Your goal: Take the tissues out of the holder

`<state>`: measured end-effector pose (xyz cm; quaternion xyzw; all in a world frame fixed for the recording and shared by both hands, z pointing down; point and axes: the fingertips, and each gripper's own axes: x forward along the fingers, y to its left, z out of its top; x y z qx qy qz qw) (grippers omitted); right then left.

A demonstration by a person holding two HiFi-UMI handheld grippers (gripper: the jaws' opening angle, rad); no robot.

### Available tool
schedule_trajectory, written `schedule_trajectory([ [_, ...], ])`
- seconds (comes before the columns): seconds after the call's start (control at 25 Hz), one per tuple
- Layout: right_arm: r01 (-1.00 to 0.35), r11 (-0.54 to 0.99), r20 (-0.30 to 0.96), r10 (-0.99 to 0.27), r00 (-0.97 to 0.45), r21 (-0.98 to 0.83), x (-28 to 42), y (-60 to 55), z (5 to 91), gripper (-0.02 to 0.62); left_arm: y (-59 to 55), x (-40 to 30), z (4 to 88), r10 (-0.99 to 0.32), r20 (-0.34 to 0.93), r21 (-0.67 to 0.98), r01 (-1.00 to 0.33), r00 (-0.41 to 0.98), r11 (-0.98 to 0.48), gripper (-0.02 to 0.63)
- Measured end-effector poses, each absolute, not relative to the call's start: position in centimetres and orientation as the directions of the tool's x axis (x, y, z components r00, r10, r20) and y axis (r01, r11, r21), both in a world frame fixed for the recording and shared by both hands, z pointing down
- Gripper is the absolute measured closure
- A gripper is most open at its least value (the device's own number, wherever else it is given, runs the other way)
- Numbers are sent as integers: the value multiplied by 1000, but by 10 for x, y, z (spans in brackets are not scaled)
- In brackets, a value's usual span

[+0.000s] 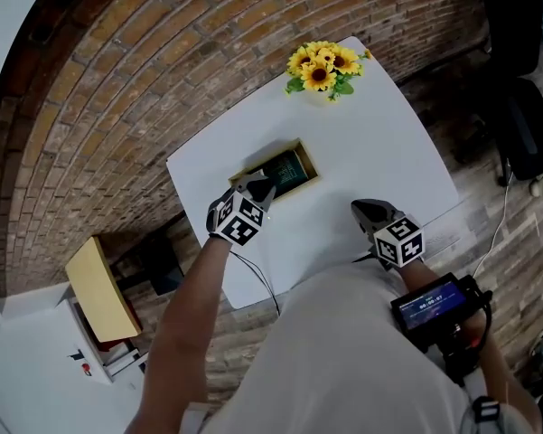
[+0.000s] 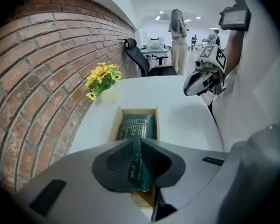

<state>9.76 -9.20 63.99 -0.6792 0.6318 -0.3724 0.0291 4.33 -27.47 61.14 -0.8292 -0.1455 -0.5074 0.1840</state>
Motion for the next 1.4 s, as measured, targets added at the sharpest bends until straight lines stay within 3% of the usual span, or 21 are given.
schedule_trajectory([
  [0.44,-815,-242,474,-879,-45,-527,103,-84,646,589,-279,48,626,99,956,-69,539,277,-840,371],
  [0.76,-799,-277,475,-880,-12,-534,105,-74,647,589,-286,40,643,93,989,6,580,119,-815,289],
  [0.96,-786,-307,480,-877,15,-536,106,-65,649,589,-294,39,652,131,988,66,531,86,-845,273],
  [1.24,-774,-351,500,-865,52,-527,98,-46,649,589,-291,40,655,113,991,51,579,70,-813,276],
  [1.4,-773,-358,494,-867,67,-524,101,-51,647,589,-296,39,653,112,992,57,567,63,-822,318],
])
